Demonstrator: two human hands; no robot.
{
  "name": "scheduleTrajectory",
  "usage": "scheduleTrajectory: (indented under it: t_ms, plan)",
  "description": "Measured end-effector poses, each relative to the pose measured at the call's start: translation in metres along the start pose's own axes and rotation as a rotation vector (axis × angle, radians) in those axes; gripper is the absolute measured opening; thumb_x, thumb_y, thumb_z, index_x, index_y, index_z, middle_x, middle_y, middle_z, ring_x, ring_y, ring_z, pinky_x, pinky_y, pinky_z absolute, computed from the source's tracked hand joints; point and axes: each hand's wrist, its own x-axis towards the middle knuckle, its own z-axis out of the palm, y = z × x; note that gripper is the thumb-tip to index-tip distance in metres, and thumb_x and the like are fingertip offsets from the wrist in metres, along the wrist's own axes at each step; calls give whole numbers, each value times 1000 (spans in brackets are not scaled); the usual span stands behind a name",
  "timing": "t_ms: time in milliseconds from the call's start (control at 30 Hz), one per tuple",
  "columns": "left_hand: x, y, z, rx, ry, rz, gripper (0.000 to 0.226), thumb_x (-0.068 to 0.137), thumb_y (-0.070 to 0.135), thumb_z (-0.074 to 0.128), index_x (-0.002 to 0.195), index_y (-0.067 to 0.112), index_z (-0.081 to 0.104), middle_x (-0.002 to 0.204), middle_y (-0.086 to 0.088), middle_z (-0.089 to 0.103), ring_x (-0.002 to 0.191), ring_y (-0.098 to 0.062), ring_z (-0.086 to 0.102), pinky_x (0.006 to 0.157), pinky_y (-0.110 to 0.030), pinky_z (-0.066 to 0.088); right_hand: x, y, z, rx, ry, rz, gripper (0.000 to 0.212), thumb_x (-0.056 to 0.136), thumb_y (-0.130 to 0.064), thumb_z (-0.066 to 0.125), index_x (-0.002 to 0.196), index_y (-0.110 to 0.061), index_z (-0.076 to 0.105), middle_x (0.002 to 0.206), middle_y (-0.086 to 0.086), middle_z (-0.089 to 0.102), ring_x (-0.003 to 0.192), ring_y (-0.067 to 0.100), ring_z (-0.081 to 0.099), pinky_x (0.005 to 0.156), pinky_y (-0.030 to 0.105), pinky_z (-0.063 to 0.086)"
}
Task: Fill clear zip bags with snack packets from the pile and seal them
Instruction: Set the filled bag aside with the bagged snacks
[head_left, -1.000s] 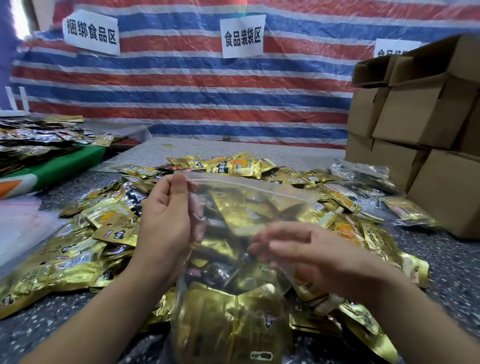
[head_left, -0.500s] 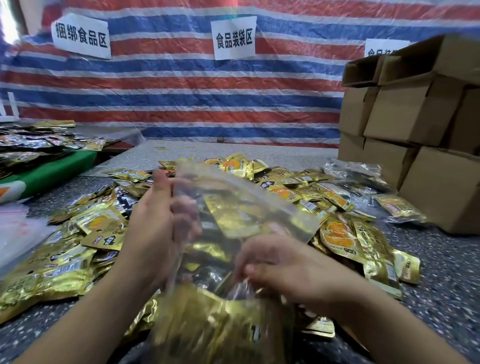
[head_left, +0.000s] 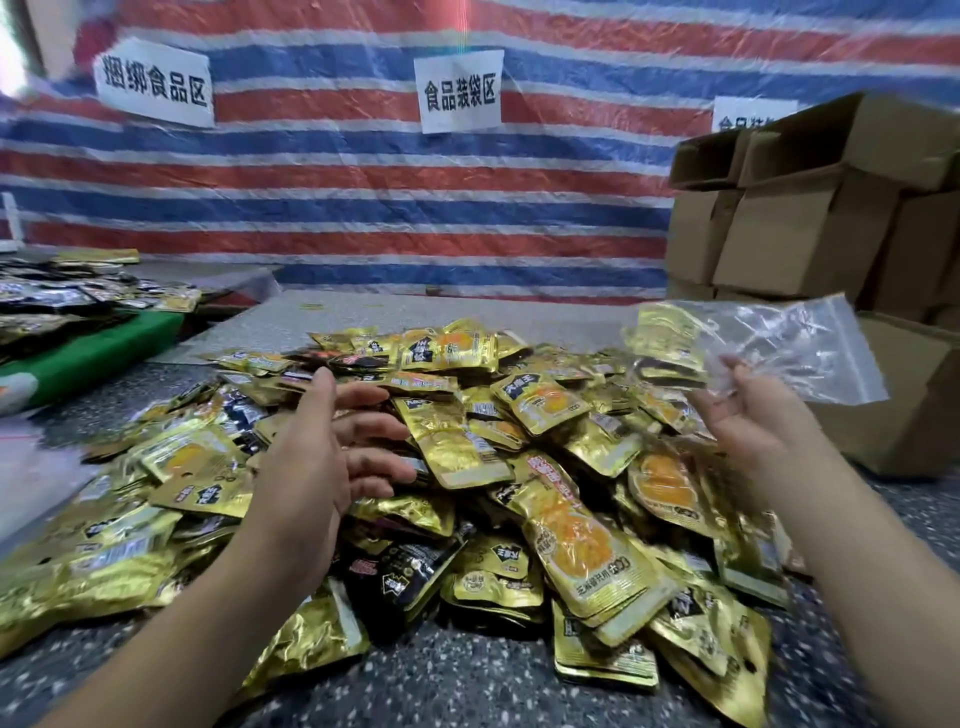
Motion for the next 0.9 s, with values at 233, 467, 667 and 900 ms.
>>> scheduleTrajectory:
  t_ms: [233, 467, 667, 900]
  plan:
    - [1, -4, 0, 58, -25, 9, 45, 103, 46, 32, 105, 10, 59, 73, -7, 66, 50, -21, 59, 42, -24, 43, 43, 5, -45, -439, 273, 139, 29, 102, 4, 26, 93, -8, 51, 74, 6, 41, 58, 15, 41, 82, 18, 53]
    - [3, -8, -4, 66, -22, 1, 40, 104, 42, 36, 105, 10, 59, 69, -4, 65, 49, -19, 57, 42, -24, 41, 44, 3, -45, -575, 275, 101, 17, 106, -9, 36, 110, -4, 52, 79, 8, 54, 60, 14, 54, 72, 22, 58]
    - [4, -9, -4, 81, -29, 17, 37, 104, 40, 37, 104, 11, 60, 69, -4, 64, 49, -20, 56, 42, -24, 40, 44, -5, -42, -680, 533, -246, 39, 95, -15, 53, 132, -6, 49, 90, 4, 55, 78, 18, 55, 76, 32, 47]
    - [5, -11, -6, 112, -13, 32, 34, 104, 36, 39, 103, 12, 62, 70, -3, 64, 48, -19, 56, 43, -25, 38, -3, -6, 11, -1072, 261, -826, 10, 91, -15, 54, 98, -20, 60, 91, -1, 62, 84, 18, 58, 64, 21, 42]
